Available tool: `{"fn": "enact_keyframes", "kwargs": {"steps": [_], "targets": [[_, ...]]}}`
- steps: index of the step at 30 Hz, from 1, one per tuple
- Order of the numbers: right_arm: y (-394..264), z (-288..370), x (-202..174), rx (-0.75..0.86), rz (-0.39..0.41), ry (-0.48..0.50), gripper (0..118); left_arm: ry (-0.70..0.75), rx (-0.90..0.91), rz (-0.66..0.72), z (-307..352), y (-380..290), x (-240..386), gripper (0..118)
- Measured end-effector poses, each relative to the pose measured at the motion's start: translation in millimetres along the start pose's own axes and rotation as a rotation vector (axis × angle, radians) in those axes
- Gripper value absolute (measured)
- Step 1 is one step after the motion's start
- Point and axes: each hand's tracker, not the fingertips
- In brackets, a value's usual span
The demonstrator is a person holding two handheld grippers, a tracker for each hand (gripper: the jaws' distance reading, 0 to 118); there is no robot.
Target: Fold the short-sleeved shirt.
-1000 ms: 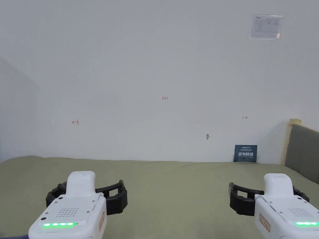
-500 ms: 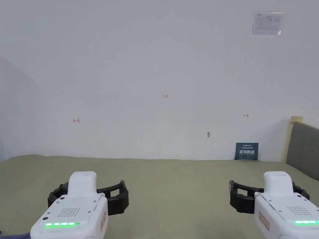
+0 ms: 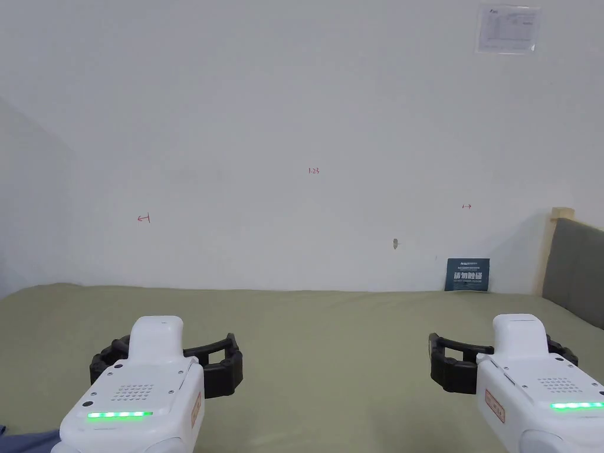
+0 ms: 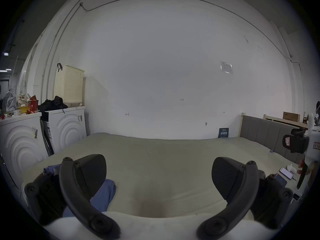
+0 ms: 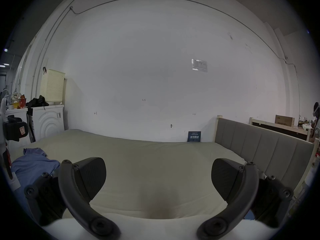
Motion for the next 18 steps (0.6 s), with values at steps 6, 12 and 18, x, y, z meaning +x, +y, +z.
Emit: {"fn": "enact_keyframes", "kwargs": {"steps": [6,12,18], "targets": [[-2.0,-1.0,1.0,-0.007,-0.007,-0.001,118,0.001,-0.005,0.011,-0.1,0.3,-1.7,118],[-1.2,-2.1,2.2,-0.021,0.004,0.005,118,-0.001,-0.002,0.003,-0.4,2.8,0.4,118],[1.4,0.8,1.6,-0.016,0.022,0.009,118,-0.005,-0.002,0.006,0.1,4.4,1.0,118]]}}
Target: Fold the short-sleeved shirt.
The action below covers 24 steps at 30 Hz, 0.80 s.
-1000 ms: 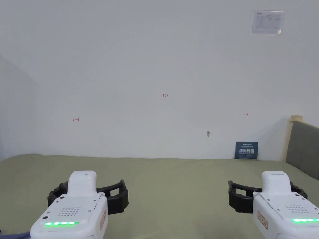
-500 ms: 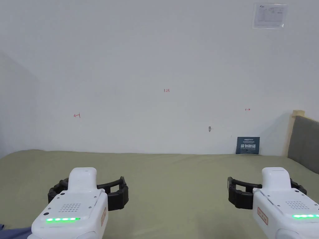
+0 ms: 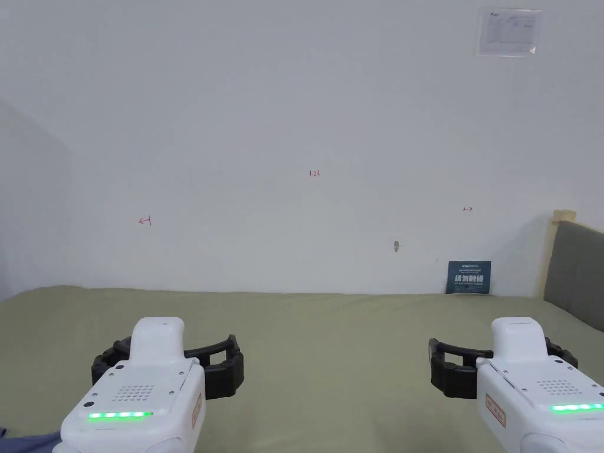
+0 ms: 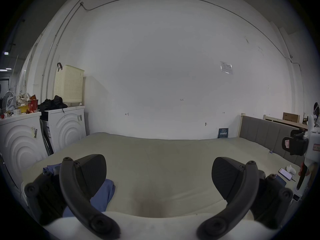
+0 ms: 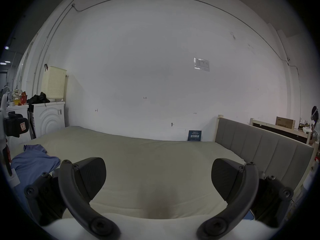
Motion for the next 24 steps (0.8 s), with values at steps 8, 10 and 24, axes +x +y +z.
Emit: {"fn": "enact_keyframes", "kwargs": {"steps": [8,10,24], "targets": [[1,3,0,0.024,-0.006,-0.012,118,0.006,0.031,-0.005,4,2,0,118],[2,2,0,0.036,0.002,-0.035,118,0.009,0.035,0.0,3,5,-1,118],[5,-1,3,-0.014,-0.011,-0.017,102,0.001,0.002,0.004,-1,5,-2,111]]}}
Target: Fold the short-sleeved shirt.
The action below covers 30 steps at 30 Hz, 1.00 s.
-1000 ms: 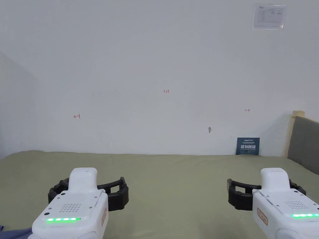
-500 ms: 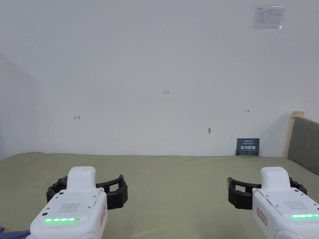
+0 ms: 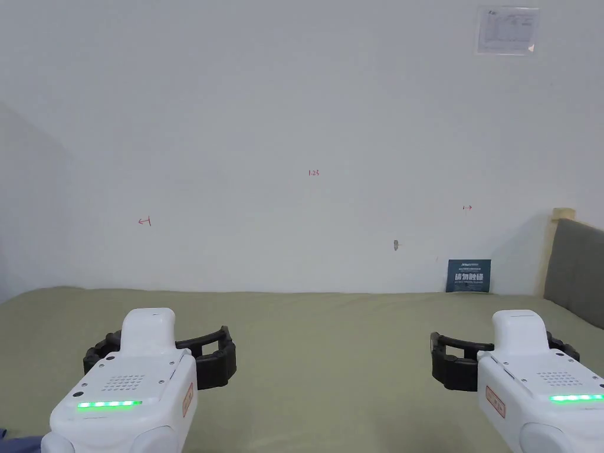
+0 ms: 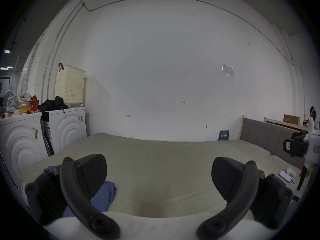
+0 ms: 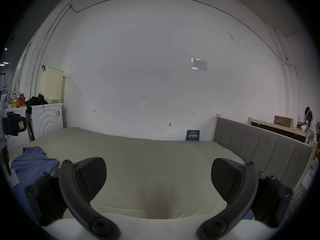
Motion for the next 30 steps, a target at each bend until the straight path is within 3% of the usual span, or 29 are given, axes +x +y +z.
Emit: {"fn": "enact_keyframes", "kwargs": {"steps": [2,3,4,5,8,16,21,30], "targets": [[-5,5,2,-0.007,-0.015,0.024,96,0.016,-0.013,-0.008,2,-7,3,106],[-8,6,1,-0.012,-0.01,0.021,71,0.054,0.003,-0.021,3,-10,3,86],[-11,5,0,-0.04,0.02,-0.018,8,0.09,0.0,-0.048,0,-15,5,0],[-16,4,-3,-0.023,0.046,-0.013,0,0.147,-0.002,-0.069,-5,-20,2,0],[-22,4,-1,-0.07,0.005,0.015,0,0.033,-0.082,0.014,-10,-30,-7,0],[-7,-8,-30,-0.088,0.008,0.046,0,0.056,-0.019,-0.03,11,-17,-27,0],[5,-18,-104,-0.057,0.036,0.193,0,0.192,0.013,-0.058,46,-1,-88,0],[19,-17,-288,-0.027,0.029,0.554,0,0.52,-0.013,-0.011,143,6,-219,0]]}}
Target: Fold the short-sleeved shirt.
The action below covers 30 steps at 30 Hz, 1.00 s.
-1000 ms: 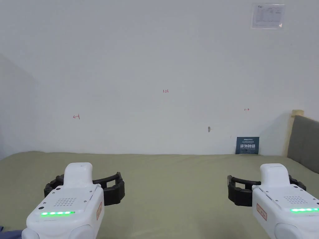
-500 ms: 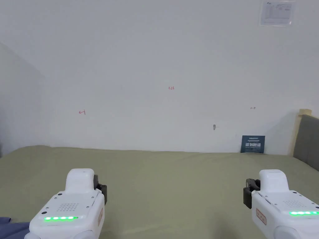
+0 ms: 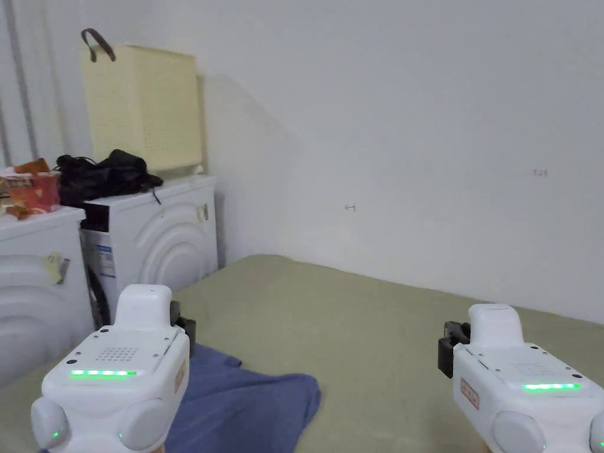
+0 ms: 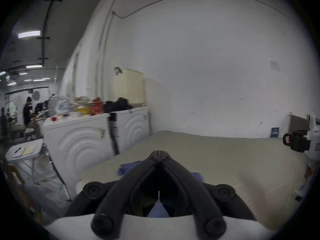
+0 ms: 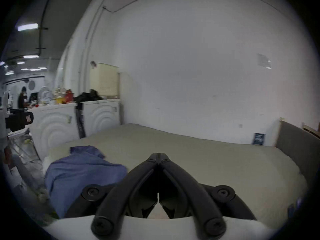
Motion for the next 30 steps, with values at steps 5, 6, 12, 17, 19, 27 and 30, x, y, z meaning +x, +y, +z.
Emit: {"fn": "enact_keyframes", "kwargs": {"steps": [5,6,12,17,19,27,30], "targets": [[1,-22,-65,-0.005,0.012,0.167,0,0.098,-0.045,0.002,11,-14,-48,0],[-1,-22,-69,-0.004,0.014,0.164,0,0.1,-0.051,0.007,11,-17,-52,0],[-12,-35,-75,-0.022,0.013,0.177,0,0.044,-0.128,0.012,-24,-25,-54,0],[-26,-55,-59,-0.053,0.035,0.155,0,-0.143,-0.309,-0.099,-128,-3,-31,0],[-32,-68,-50,-0.07,0.032,0.139,0,-0.27,-0.428,-0.152,-185,4,-18,0],[-66,-111,-22,-0.163,0.021,0.101,0,-0.414,-1.115,-0.083,-343,-55,22,0],[-78,-127,-18,-0.188,0.017,0.091,0,-0.409,-1.229,-0.103,-351,-89,29,32]]}}
